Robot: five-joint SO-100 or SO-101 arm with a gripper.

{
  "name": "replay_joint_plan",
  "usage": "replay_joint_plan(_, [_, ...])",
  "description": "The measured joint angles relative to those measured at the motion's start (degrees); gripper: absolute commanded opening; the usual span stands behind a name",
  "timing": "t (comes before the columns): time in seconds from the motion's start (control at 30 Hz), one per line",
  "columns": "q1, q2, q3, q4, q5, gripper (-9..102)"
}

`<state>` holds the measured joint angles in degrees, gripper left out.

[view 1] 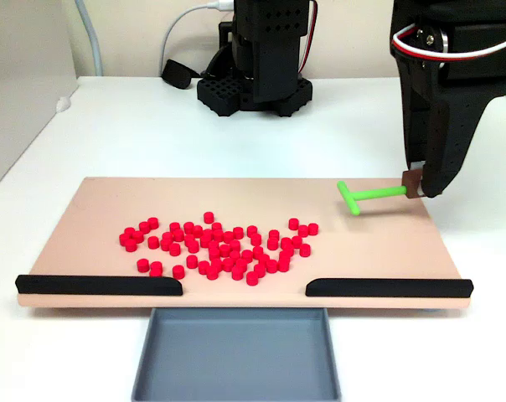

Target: Gather the left side granules

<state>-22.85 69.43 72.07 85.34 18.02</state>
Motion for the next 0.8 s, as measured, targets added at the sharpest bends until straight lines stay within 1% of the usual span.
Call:
replay_joint_plan(0.23, [0.09,-2.72,-2.46,-0.09,1.14,0])
replay_joint_plan(0.8, [1.93,-4.57,-2.64,-0.09,2.11,0])
